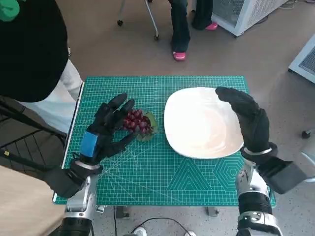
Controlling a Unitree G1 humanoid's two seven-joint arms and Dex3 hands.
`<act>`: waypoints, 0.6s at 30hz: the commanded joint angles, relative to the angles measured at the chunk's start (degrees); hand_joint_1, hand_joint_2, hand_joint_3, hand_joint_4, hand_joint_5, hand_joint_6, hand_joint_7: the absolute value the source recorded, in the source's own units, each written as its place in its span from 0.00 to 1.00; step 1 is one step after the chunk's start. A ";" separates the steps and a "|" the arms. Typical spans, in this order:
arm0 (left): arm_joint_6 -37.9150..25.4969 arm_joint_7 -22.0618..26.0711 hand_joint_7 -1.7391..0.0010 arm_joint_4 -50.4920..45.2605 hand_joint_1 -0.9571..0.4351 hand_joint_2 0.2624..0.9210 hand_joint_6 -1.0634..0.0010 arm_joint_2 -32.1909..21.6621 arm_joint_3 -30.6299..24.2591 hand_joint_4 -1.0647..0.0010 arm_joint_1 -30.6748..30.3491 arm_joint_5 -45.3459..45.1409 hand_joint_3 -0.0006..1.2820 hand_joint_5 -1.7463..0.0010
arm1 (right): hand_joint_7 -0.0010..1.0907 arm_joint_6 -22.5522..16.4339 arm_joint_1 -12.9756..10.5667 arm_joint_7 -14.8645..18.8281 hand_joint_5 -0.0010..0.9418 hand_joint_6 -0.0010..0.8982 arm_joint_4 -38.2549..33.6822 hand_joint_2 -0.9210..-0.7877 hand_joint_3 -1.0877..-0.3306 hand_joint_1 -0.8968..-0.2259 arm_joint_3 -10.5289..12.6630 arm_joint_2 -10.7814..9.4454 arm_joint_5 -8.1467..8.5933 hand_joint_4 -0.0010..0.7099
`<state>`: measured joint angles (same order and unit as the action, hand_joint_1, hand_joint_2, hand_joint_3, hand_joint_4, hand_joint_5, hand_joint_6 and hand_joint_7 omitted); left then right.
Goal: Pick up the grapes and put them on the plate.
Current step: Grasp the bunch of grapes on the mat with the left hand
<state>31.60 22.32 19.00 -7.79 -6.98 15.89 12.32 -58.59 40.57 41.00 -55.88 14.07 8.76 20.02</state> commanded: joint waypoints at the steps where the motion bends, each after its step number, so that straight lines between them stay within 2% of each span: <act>1: 0.24 0.21 0.74 -0.61 0.56 1.00 0.82 -0.31 -0.18 0.63 -0.25 0.63 0.15 1.00 | 0.00 0.84 -0.88 0.92 0.00 0.36 -0.04 0.00 0.73 0.61 -0.07 0.02 0.37 0.49; 12: -0.56 -1.06 0.74 -2.14 0.55 1.00 0.83 -1.96 -0.50 0.65 0.18 -1.22 0.14 1.00 | 0.00 0.40 -1.05 1.17 0.00 0.37 0.08 0.00 0.73 0.61 0.09 -0.15 0.56 0.50; 15: -0.80 -3.66 0.75 -3.38 0.52 1.00 0.84 -3.38 -0.41 0.68 0.60 -5.49 0.12 1.00 | 0.00 0.36 -1.05 1.35 0.00 0.37 0.02 0.00 0.74 0.60 0.12 -0.17 0.64 0.50; 18: -2.01 -8.25 0.79 -5.69 0.48 1.00 0.85 -6.90 -0.13 0.72 1.15 -15.37 0.08 1.00 | 0.00 0.33 -0.95 1.41 0.00 0.37 -0.15 0.00 0.74 0.60 0.19 -0.12 0.62 0.50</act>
<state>30.81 17.79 16.25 -11.15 -7.19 16.01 4.84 -58.58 40.57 41.80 -55.59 14.20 8.76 20.22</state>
